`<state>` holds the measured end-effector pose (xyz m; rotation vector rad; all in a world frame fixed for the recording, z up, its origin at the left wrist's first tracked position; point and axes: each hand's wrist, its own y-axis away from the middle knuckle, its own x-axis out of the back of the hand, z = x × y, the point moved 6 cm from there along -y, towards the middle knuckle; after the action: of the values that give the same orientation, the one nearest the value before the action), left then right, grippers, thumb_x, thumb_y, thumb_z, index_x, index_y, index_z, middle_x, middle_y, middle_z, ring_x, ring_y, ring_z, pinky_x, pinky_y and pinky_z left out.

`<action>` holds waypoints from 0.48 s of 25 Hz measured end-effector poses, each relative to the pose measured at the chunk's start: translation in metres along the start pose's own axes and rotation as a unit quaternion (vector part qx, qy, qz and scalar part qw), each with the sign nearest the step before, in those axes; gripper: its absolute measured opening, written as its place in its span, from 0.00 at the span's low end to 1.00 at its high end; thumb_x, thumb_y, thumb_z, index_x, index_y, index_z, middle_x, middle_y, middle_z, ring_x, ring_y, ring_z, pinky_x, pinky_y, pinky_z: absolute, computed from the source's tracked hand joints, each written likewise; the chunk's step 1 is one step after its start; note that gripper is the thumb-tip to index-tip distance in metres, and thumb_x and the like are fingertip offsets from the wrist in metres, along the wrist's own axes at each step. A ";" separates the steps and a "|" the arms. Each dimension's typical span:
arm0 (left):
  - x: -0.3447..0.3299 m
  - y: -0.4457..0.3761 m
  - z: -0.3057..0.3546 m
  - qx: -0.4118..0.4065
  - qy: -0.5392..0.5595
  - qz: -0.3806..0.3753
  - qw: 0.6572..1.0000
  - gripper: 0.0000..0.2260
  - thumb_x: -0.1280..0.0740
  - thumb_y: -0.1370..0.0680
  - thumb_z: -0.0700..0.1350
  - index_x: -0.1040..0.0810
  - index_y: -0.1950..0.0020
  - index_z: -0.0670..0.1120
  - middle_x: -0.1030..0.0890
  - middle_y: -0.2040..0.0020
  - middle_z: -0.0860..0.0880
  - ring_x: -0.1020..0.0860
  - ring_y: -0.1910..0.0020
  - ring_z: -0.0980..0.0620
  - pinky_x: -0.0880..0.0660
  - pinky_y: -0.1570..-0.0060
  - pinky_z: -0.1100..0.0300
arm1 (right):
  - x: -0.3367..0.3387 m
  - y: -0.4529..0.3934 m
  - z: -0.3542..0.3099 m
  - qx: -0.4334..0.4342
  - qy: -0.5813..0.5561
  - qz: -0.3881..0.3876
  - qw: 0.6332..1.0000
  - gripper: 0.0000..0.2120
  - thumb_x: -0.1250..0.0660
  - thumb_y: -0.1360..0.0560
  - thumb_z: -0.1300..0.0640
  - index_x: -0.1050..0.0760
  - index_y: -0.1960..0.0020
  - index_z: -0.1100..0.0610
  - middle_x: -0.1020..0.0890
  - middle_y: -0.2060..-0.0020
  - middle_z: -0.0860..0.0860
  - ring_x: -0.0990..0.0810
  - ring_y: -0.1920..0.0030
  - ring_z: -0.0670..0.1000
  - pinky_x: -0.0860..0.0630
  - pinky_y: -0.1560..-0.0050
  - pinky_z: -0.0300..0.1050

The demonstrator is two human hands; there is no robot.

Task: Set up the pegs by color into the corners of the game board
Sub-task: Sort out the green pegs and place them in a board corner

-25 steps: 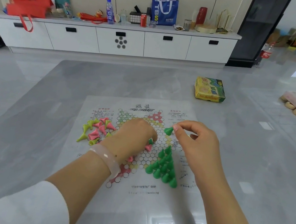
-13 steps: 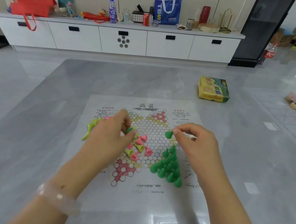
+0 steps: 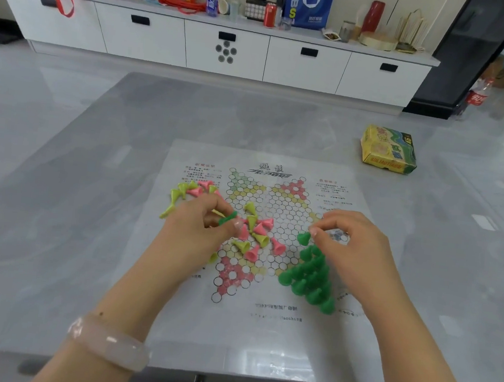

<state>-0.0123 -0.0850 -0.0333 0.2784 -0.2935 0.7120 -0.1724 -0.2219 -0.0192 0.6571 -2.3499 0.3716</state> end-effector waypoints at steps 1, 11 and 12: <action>0.000 0.000 0.001 -0.008 -0.001 0.000 1.000 0.03 0.33 0.26 0.48 0.23 0.59 0.51 0.17 0.59 0.45 0.26 0.64 0.52 0.30 0.63 0.62 | -0.003 0.000 -0.001 0.005 0.019 -0.012 1.000 0.03 0.32 0.29 0.58 0.21 0.61 0.52 0.26 0.52 0.44 0.29 0.51 0.41 0.39 0.55 0.22; 0.003 -0.001 0.004 -0.018 -0.026 0.014 0.999 0.04 0.35 0.24 0.45 0.25 0.50 0.51 0.18 0.61 0.46 0.25 0.64 0.52 0.29 0.66 0.65 | -0.017 0.001 0.007 0.004 0.136 -0.061 0.989 0.02 0.32 0.29 0.53 0.20 0.58 0.50 0.28 0.39 0.46 0.36 0.35 0.49 0.40 0.36 0.45; 0.003 -0.001 0.004 -0.019 -0.029 0.014 0.999 0.05 0.36 0.24 0.44 0.25 0.48 0.51 0.18 0.60 0.47 0.24 0.63 0.52 0.29 0.66 0.65 | -0.018 0.001 0.007 0.003 0.141 -0.060 0.988 0.02 0.32 0.29 0.53 0.20 0.58 0.50 0.28 0.38 0.46 0.36 0.34 0.49 0.40 0.35 0.46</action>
<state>-0.0102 -0.0855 -0.0290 0.2602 -0.3664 0.7255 -0.1651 -0.2178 -0.0366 0.6980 -2.0313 0.3913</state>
